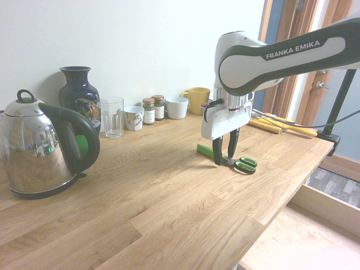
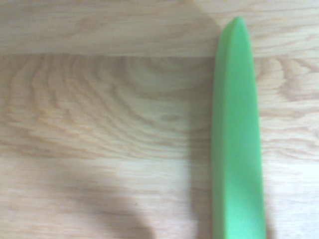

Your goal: Put scissor in the drawer

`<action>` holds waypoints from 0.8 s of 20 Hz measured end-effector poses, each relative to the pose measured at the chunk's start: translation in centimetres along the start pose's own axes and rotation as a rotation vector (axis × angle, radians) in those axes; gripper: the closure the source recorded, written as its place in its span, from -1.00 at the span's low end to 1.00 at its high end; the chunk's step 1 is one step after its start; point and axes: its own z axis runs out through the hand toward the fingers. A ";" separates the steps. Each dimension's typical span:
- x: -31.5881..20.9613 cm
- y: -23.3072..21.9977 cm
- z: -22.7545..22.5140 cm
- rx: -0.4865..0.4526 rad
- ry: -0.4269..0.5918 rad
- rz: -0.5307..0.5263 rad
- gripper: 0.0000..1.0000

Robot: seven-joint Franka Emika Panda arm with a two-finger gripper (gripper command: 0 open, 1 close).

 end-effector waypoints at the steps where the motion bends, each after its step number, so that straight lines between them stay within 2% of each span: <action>1: -0.1 -0.1 0.0 0.000 0.000 -0.002 1.00; 16: -0.3 -0.4 0.5 -0.003 -0.004 -0.006 1.00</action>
